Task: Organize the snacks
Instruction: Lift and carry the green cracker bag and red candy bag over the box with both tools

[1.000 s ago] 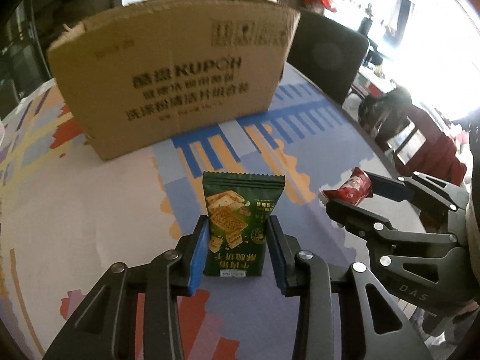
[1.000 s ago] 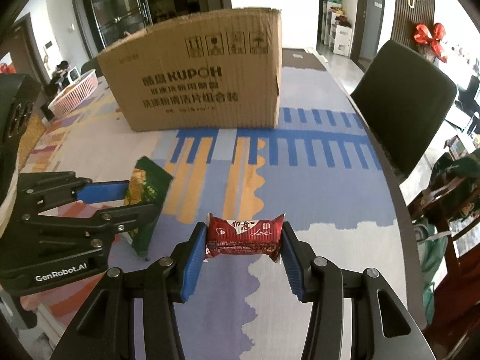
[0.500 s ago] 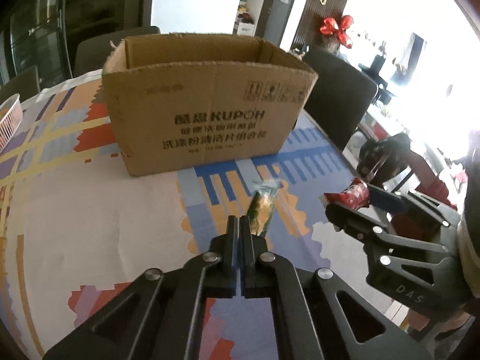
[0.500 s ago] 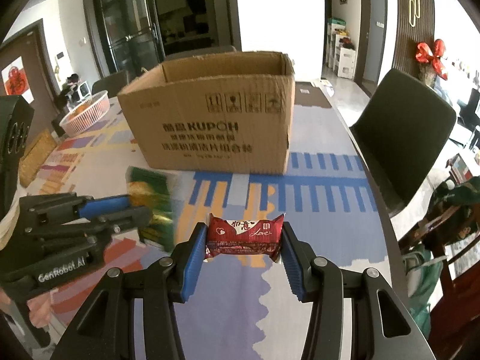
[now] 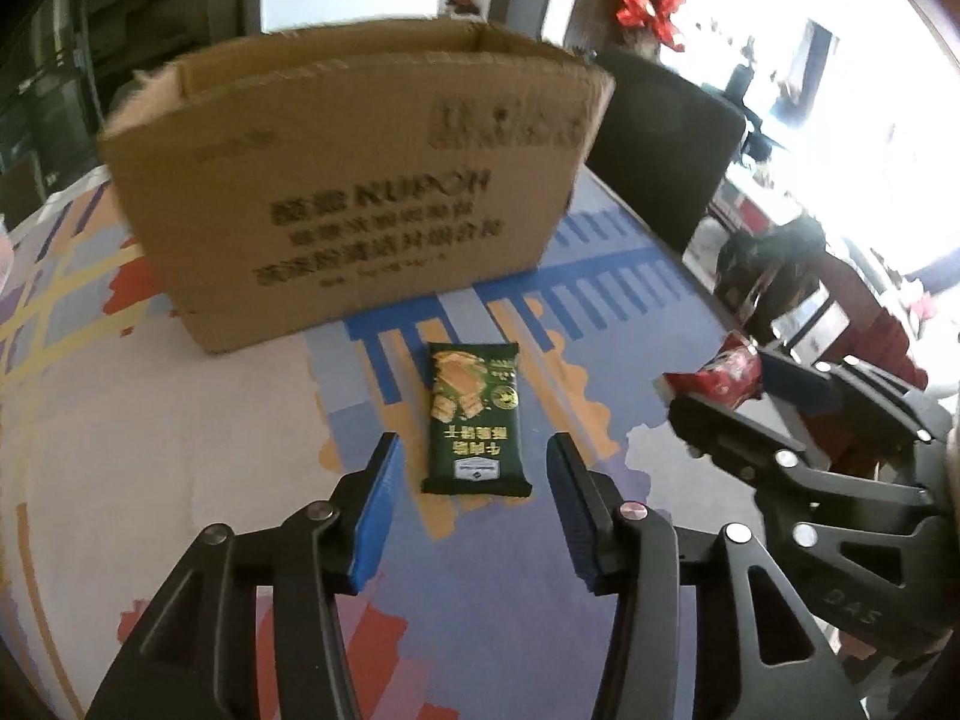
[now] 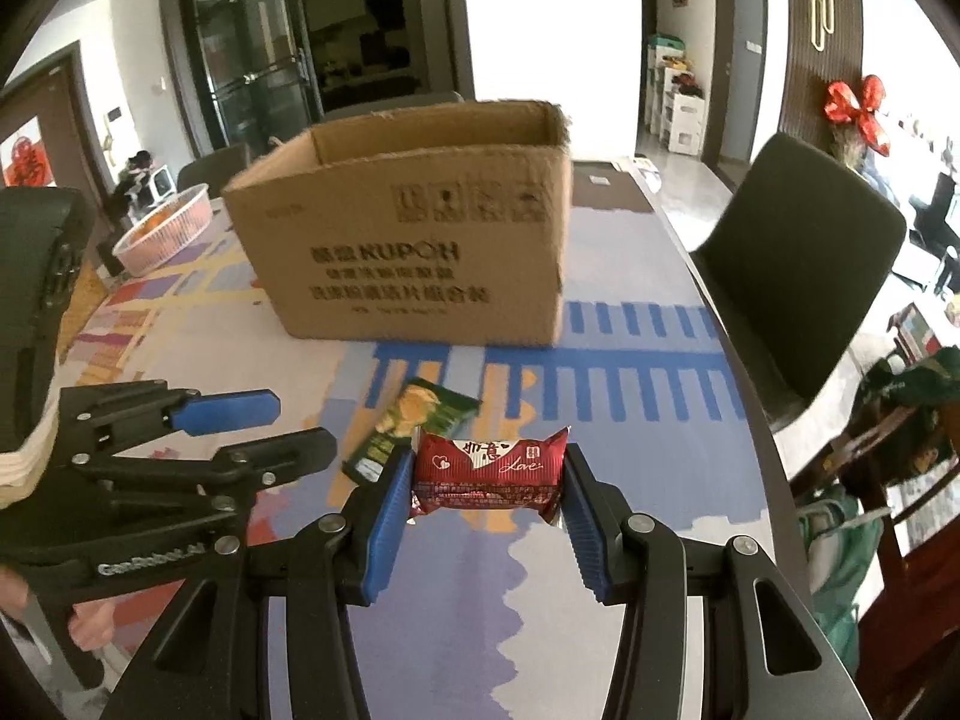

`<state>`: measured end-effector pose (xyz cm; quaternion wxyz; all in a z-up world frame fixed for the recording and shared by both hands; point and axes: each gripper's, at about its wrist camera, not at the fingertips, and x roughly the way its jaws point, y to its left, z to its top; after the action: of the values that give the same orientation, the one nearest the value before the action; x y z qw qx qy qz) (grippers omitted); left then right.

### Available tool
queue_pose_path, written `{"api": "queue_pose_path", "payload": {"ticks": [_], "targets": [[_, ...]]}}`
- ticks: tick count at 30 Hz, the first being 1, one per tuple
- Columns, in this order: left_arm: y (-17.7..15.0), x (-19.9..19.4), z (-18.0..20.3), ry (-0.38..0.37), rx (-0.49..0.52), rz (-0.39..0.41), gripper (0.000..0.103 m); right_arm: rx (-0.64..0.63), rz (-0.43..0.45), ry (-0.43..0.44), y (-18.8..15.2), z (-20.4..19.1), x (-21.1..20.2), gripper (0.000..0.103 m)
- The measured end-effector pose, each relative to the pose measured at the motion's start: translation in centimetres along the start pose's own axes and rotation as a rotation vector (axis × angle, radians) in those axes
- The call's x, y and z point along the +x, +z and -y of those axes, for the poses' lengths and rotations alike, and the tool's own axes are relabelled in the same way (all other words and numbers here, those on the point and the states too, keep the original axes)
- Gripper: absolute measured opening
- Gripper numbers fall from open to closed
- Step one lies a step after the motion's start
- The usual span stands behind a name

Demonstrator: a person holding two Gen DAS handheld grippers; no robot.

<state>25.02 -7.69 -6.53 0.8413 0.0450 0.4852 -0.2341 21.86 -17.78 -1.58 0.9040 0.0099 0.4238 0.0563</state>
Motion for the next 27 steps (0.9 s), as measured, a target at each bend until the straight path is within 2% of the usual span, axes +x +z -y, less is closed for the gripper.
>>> {"api": "queue_pose_path", "payload": {"ticks": [7, 14, 22, 27], "targets": [[1.0, 4.0, 1.4, 0.041, 0.057, -0.066, 0.049, 0.028, -0.031, -0.048, -0.9, 1.9, 1.3, 0.049], [1.6, 6.1, 1.7, 0.117, 0.071, -0.089, 0.048, 0.052, -0.058, -0.057, -1.3, 3.0, 2.6, 0.049], [1.5, 7.0, 1.8, 0.126, 0.062, -0.079, 0.043, 0.057, -0.064, -0.056, -1.0, 3.2, 3.2, 0.049], [1.4, 6.3, 1.1, 0.103, 0.021, -0.069, 0.042, 0.054, -0.061, -0.056, -0.8, 3.1, 3.2, 0.049]]}}
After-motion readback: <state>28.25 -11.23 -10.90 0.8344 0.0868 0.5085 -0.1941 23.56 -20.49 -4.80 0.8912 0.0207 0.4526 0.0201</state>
